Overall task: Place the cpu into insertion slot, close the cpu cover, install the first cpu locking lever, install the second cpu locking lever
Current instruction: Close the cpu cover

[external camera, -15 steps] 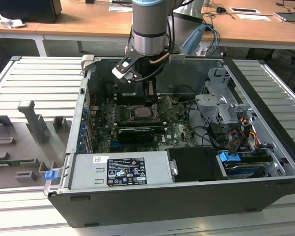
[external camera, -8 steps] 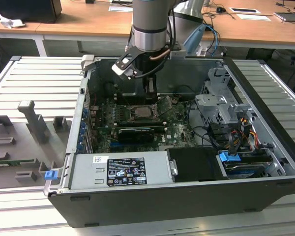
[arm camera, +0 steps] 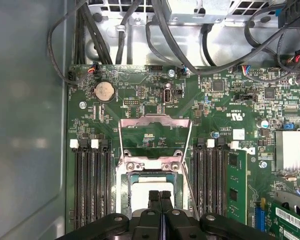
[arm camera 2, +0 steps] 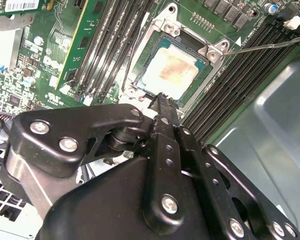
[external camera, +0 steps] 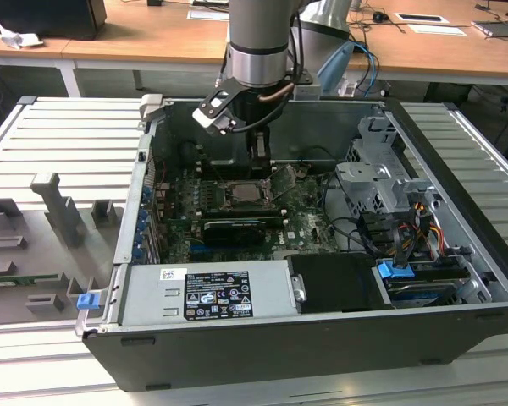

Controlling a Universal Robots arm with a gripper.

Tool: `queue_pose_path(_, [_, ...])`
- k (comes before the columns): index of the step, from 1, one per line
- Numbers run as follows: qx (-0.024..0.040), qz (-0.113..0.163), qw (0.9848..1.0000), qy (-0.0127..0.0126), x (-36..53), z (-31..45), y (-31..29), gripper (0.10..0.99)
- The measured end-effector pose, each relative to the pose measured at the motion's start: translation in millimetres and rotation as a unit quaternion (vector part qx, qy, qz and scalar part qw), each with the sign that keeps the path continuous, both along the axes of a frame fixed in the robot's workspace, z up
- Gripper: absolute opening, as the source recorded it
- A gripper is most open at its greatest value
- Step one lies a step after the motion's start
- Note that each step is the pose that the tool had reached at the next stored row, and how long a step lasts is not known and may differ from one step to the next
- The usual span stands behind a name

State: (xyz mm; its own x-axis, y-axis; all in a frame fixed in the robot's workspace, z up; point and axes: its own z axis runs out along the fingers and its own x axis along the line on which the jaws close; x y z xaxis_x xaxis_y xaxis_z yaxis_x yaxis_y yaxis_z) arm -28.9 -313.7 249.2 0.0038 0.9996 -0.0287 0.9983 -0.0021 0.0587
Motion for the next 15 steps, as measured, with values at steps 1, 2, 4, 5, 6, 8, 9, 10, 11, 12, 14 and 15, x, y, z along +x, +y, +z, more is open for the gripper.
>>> queue_pose_path(1, [0.0000,0.000,1.0000,0.0000,0.6,0.1,0.0,0.106])
queue_pose_path(2, [0.0000,0.000,1.0000,0.0000,1.2,0.1,0.0,0.106])
queue_pose_path(4, [0.0000,0.000,1.0000,0.0000,3.2,0.1,0.0,0.106])
queue_pose_path(5, [0.0000,0.000,1.0000,0.0000,3.9,0.1,0.0,0.106])
queue_pose_path(6, [0.0000,0.000,1.0000,0.0000,4.3,0.2,0.0,0.106])
queue_pose_path(8, [0.0000,0.000,1.0000,0.0000,4.7,0.6,0.0,0.106])
queue_pose_path(9, [0.0000,0.000,1.0000,0.0000,4.7,1.8,0.0,0.106])
queue_pose_path(10, [0.0000,0.000,1.0000,0.0000,5.2,2.8,0.0,0.106])
queue_pose_path(11, [0.0001,0.000,1.0000,-0.0001,6.0,3.0,0.1,0.106])
queue_pose_path(12, [0.0000,0.000,1.0000,0.0000,7.4,3.2,0.0,0.106])
queue_pose_path(14, [-0.0001,0.000,1.0000,0.0001,10.2,3.9,0.0,0.106])
queue_pose_path(15, [0.0000,0.000,1.0000,0.0000,10.3,4.4,0.0,0.106])
